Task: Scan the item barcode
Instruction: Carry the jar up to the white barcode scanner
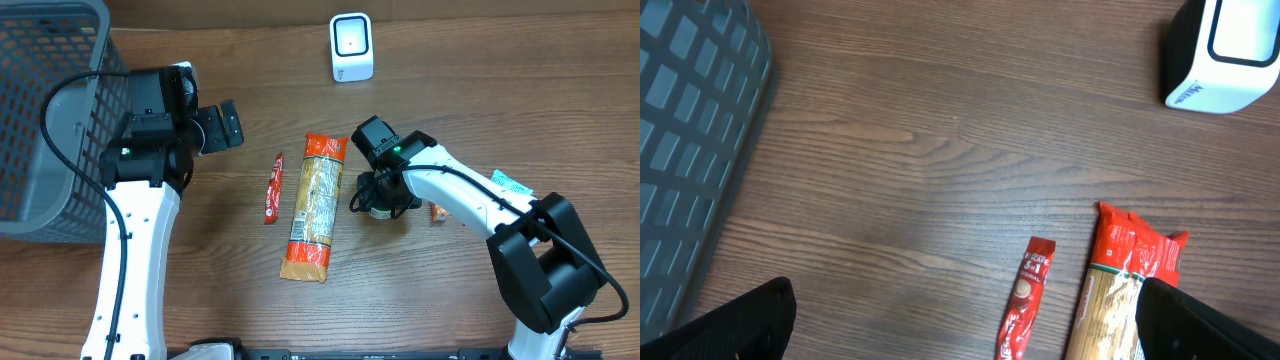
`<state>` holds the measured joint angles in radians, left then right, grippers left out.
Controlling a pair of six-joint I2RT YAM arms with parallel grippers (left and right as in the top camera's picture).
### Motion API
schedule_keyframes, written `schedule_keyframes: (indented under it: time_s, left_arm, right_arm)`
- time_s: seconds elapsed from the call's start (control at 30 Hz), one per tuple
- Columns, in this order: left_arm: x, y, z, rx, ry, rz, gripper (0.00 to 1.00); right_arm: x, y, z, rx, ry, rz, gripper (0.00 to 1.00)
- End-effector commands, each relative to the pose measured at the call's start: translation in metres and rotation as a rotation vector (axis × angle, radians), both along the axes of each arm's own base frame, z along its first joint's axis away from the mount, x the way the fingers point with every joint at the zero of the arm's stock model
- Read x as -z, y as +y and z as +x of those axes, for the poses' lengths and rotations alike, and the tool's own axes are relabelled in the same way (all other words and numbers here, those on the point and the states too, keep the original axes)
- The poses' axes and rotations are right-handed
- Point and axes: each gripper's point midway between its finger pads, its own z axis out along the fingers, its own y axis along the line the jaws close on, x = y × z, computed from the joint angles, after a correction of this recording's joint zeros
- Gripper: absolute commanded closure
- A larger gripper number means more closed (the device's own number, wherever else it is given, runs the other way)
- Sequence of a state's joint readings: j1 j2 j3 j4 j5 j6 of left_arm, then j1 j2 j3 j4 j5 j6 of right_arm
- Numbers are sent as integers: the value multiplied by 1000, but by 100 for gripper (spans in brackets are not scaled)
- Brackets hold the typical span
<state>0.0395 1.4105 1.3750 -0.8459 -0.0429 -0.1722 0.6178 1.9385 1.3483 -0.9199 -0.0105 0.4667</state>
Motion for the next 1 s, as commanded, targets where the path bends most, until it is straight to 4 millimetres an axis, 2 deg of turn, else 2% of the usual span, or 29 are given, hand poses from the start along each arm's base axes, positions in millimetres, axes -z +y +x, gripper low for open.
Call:
schedule_keyframes:
  time_s: [0.0,0.1,0.13,0.2,0.27,0.43,0.57,0.7,0.8,0.9,0.97]
  left_arm:
    - [-1,2,1,2,0,17,0]
    - [-1,2,1,2,0,17,0]
    - [-1,2,1,2,0,17,0]
    - [-1,2,1,2,0,17,0]
    - [-1,2,1,2,0,17,0]
    - [-1,2,1,2,0,17,0]
    - [-1,2,1,2,0,17,0]
    - [-1,2,1,2,0,17,0]
    - [-1,2,1,2,0,17,0]
    - [-1,2,1,2,0,17,0]
    - [-1,2,1,2,0,17,0]
  right_arm:
    - [1,2,1,-6,-4,4,57]
    - [1,1,2,-2,-6,6,58]
    - [0,1,3,-2,-6,6,61]
    - [-1,1,4,1,-9,8,74]
    - [-4,2,7,3,-15,12,81]
    - [-30,9,18,-69,-83,46,86]
    - [-73,12,30,-78,-163,91,86]
    - [-113,6,34,-52,-150,125,86]
    - [-155,1,46,-51,-179,167,87]
    - [-213,-8,58,-22,-246,225,89]
    - [-243,-14,61,-7,-278,254,89]
